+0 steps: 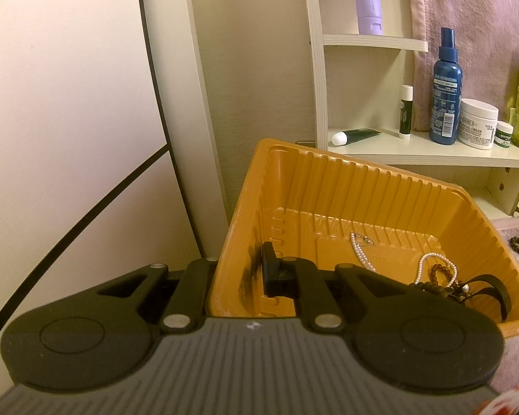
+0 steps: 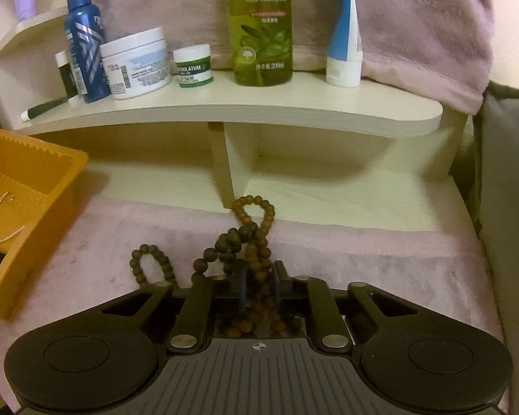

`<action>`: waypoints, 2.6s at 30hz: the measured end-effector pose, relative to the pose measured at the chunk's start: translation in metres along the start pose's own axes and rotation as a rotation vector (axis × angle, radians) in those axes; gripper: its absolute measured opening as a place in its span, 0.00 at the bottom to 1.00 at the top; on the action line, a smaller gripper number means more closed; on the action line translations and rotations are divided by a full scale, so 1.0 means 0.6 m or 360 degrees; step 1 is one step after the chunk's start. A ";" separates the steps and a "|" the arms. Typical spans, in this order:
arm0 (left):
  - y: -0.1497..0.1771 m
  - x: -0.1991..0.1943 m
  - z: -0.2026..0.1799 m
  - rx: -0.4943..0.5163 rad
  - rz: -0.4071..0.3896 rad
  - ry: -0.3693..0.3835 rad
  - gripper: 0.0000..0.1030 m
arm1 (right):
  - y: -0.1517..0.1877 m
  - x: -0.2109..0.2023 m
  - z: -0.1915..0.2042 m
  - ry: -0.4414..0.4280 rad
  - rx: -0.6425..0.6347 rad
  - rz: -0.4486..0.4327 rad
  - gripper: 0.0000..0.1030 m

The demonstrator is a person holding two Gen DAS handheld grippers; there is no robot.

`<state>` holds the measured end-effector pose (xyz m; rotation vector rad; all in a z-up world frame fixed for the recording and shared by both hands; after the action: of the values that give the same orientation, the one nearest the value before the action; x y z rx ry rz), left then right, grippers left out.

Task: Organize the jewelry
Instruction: 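Grasp a dark wooden bead strand from the pile with the right gripper, then lift the bead strand and carry it over the orange tray with the right gripper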

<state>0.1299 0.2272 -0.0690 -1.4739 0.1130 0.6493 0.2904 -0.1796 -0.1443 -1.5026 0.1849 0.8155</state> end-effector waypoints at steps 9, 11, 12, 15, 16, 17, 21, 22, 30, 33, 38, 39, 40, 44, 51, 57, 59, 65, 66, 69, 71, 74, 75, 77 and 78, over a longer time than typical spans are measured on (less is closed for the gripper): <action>0.000 -0.002 0.000 0.0004 -0.0002 0.0000 0.10 | 0.001 -0.093 -0.040 -0.0061 0.0264 -0.0131 0.07; -0.001 -0.003 -0.001 0.0006 -0.0003 0.0000 0.10 | 0.000 -0.121 -0.049 -0.0073 0.0324 -0.0172 0.07; -0.001 -0.003 -0.001 0.0006 -0.0003 0.0000 0.10 | 0.000 -0.135 -0.053 -0.0075 0.0353 -0.0188 0.07; -0.001 -0.004 -0.001 0.0008 -0.0004 0.0000 0.10 | -0.003 -0.176 -0.062 -0.0075 0.0401 -0.0239 0.07; -0.001 -0.005 -0.001 0.0008 -0.0004 0.0000 0.10 | -0.004 -0.188 -0.064 -0.0073 0.0410 -0.0251 0.07; -0.001 -0.004 -0.001 0.0008 -0.0003 0.0000 0.10 | -0.005 -0.199 -0.065 -0.0075 0.0419 -0.0263 0.07; -0.001 -0.004 -0.001 0.0009 -0.0003 0.0000 0.10 | -0.011 -0.233 -0.066 -0.0078 0.0434 -0.0302 0.07; -0.002 -0.004 -0.001 0.0010 -0.0003 0.0001 0.10 | -0.012 -0.239 -0.067 -0.0079 0.0435 -0.0310 0.07; -0.004 -0.008 0.000 0.0010 -0.0009 0.0005 0.10 | -0.032 -0.279 -0.052 -0.0104 0.0406 -0.0378 0.07; -0.005 -0.011 0.000 0.0014 -0.0015 0.0009 0.10 | -0.040 -0.282 -0.043 -0.0117 0.0382 -0.0392 0.07; -0.005 -0.014 0.002 0.0010 -0.0023 0.0017 0.10 | -0.046 -0.281 -0.039 -0.0108 0.0384 -0.0389 0.07; -0.005 -0.015 0.002 0.0010 -0.0023 0.0018 0.10 | -0.048 -0.284 -0.038 -0.0107 0.0380 -0.0395 0.07; -0.005 -0.015 0.002 0.0009 -0.0023 0.0018 0.10 | -0.051 -0.286 -0.037 -0.0109 0.0375 -0.0401 0.07; -0.005 -0.015 0.002 0.0008 -0.0022 0.0017 0.10 | -0.066 -0.302 -0.031 -0.0119 0.0356 -0.0433 0.07; -0.006 -0.015 0.002 0.0006 -0.0022 0.0020 0.10 | -0.096 -0.333 -0.008 -0.0152 0.0300 -0.0479 0.07; -0.009 -0.016 0.001 0.0006 -0.0030 0.0031 0.10 | -0.123 -0.348 0.021 -0.0205 0.0243 -0.0499 0.07; -0.010 -0.016 0.000 0.0006 -0.0037 0.0037 0.10 | -0.132 -0.351 0.033 -0.0223 0.0221 -0.0508 0.07; -0.011 -0.019 0.002 -0.0003 -0.0050 0.0048 0.10 | -0.163 -0.354 0.073 -0.0329 0.0174 -0.0533 0.07; -0.010 -0.021 0.002 -0.0002 -0.0052 0.0050 0.10 | -0.171 -0.353 0.082 -0.0357 0.0162 -0.0539 0.07; -0.011 -0.022 0.003 -0.0009 -0.0055 0.0055 0.10 | -0.191 -0.351 0.116 -0.0447 0.0132 -0.0561 0.07; -0.011 -0.023 0.003 -0.0012 -0.0058 0.0057 0.10 | -0.204 -0.349 0.140 -0.0505 0.0109 -0.0575 0.07; -0.010 -0.026 0.006 -0.0018 -0.0064 0.0061 0.10 | -0.222 -0.346 0.179 -0.0593 0.0072 -0.0600 0.07; -0.010 -0.027 0.006 -0.0022 -0.0065 0.0062 0.10 | -0.228 -0.344 0.194 -0.0627 0.0059 -0.0605 0.07; -0.010 -0.026 0.006 -0.0025 -0.0066 0.0064 0.10 | -0.235 -0.339 0.220 -0.0677 0.0041 -0.0611 0.07; -0.010 -0.026 0.006 -0.0026 -0.0067 0.0066 0.10 | -0.239 -0.334 0.233 -0.0704 0.0034 -0.0610 0.07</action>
<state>0.1187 0.2257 -0.0559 -1.5017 0.1085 0.5871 0.1757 -0.1036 0.1031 -1.2479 -0.4106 0.8062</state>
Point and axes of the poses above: each gripper's, at about its wrist camera, not at the fingertips, and x roughly the way its jaws point, z to its left, y to its underside, the point moved 5 cm from there along x, roughly the way its jaws point, and after that the axes turned 4 degrees about -z, right-handed, at the moved point
